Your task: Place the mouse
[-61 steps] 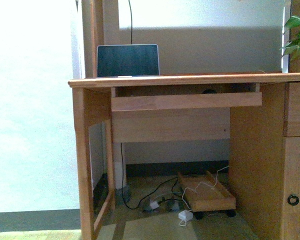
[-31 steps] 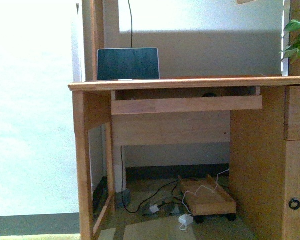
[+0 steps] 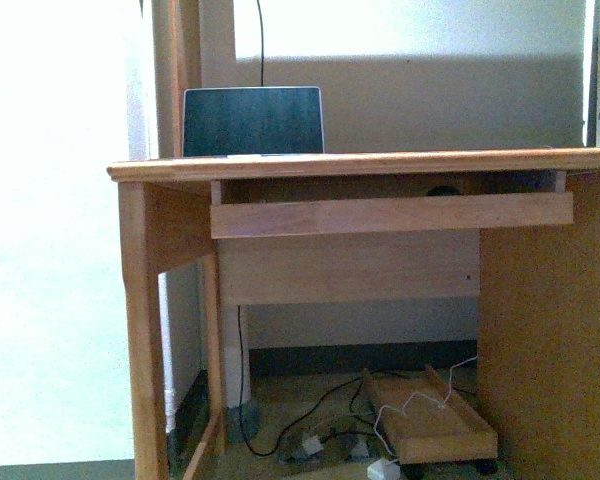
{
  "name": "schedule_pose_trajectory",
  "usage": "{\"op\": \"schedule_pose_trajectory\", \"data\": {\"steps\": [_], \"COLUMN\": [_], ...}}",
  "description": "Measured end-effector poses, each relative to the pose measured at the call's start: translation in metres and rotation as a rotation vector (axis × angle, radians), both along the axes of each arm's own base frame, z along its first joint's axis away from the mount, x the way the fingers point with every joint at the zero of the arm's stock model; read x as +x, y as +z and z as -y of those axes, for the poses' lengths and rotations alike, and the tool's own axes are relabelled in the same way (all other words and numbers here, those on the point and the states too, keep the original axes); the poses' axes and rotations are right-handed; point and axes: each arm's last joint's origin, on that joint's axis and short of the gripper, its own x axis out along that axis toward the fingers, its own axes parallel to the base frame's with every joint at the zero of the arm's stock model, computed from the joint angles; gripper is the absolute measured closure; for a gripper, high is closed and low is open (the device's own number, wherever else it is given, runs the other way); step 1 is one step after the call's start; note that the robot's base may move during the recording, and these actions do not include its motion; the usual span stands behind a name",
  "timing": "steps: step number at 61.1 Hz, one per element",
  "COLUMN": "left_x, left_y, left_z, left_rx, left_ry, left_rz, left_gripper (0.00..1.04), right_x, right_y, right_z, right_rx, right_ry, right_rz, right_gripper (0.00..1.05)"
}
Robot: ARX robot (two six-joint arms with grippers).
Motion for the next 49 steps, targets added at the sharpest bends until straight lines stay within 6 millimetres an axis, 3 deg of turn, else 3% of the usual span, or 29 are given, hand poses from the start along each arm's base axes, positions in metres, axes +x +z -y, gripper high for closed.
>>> {"op": "schedule_pose_trajectory", "data": {"steps": [49], "left_x": [0.0000], "left_y": [0.0000], "left_z": [0.0000], "left_rx": [0.000], "left_ry": [0.000], "left_rz": [0.000], "left_gripper": [0.08], "right_x": [0.0000], "right_y": [-0.0001], "right_z": [0.0000], "right_rx": [0.000], "right_ry": [0.000], "right_rz": [-0.001], "right_gripper": [0.07]}}
